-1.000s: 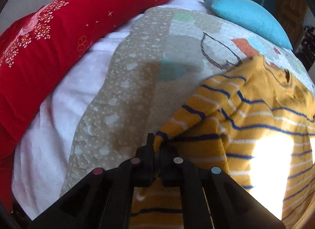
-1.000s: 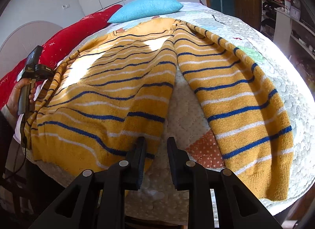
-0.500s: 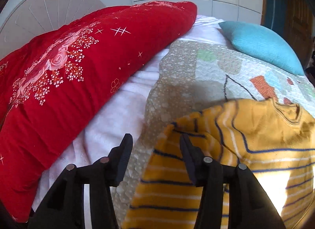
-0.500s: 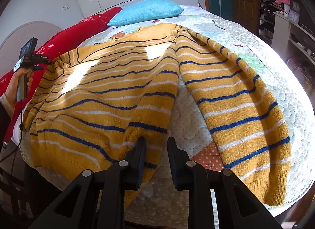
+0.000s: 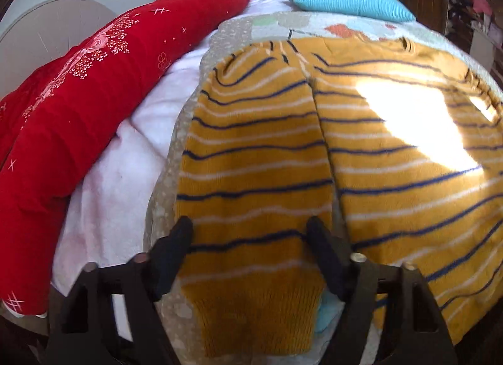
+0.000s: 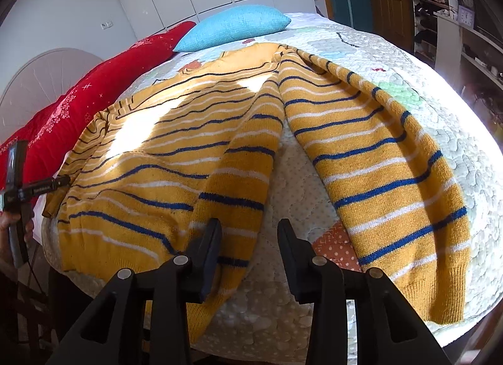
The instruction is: Fold small clothes
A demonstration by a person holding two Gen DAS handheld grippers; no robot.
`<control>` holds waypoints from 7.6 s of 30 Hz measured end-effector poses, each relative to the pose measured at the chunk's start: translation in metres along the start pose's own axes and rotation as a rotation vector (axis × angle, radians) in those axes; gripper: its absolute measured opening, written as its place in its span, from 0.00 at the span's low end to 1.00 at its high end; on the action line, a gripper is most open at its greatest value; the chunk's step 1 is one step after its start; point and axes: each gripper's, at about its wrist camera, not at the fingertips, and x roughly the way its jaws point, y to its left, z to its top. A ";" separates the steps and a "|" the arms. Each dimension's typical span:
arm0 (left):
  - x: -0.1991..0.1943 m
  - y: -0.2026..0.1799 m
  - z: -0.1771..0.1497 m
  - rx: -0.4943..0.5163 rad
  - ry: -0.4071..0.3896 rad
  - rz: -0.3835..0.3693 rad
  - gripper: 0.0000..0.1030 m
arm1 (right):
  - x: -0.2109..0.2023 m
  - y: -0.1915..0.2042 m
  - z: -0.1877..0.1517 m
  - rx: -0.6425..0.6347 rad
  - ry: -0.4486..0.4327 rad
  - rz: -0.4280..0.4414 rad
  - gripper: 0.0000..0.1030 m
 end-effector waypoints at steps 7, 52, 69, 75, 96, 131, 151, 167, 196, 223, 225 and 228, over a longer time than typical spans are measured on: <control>-0.003 0.071 -0.006 -0.247 0.048 0.221 0.12 | -0.001 0.002 -0.001 -0.012 -0.015 -0.008 0.39; -0.083 -0.055 -0.027 -0.277 -0.125 -0.159 0.84 | -0.033 -0.225 0.146 0.269 -0.216 -0.520 0.49; -0.051 -0.112 -0.038 -0.164 -0.045 -0.194 0.84 | 0.019 -0.020 0.048 0.023 -0.095 0.108 0.60; -0.063 -0.127 -0.058 -0.071 -0.063 -0.173 0.79 | 0.045 0.009 0.026 -0.023 -0.015 0.091 0.60; -0.057 -0.132 -0.060 -0.139 -0.014 -0.160 0.97 | 0.024 -0.048 0.024 0.162 -0.069 0.120 0.66; -0.056 -0.136 -0.062 -0.137 -0.022 -0.130 1.00 | 0.032 -0.012 0.024 0.013 -0.096 -0.030 0.84; -0.054 -0.138 -0.061 -0.137 -0.023 -0.116 1.00 | -0.010 -0.251 0.083 0.624 -0.347 -0.167 0.84; -0.093 -0.090 -0.063 -0.278 -0.108 -0.255 1.00 | -0.069 -0.293 0.205 0.645 -0.459 -0.241 0.05; -0.082 0.061 -0.157 -0.646 -0.158 -0.195 1.00 | 0.244 0.302 0.195 -0.590 -0.031 -0.053 0.65; -0.045 0.095 -0.113 -0.672 -0.136 -0.154 1.00 | 0.134 0.214 0.163 -0.716 -0.149 -0.161 0.83; -0.032 0.100 -0.100 -0.684 -0.135 -0.189 1.00 | 0.123 0.197 0.147 -0.677 -0.137 -0.152 0.83; -0.010 0.102 -0.084 -0.705 -0.118 -0.261 0.85 | 0.114 0.178 0.132 -0.633 -0.126 -0.144 0.83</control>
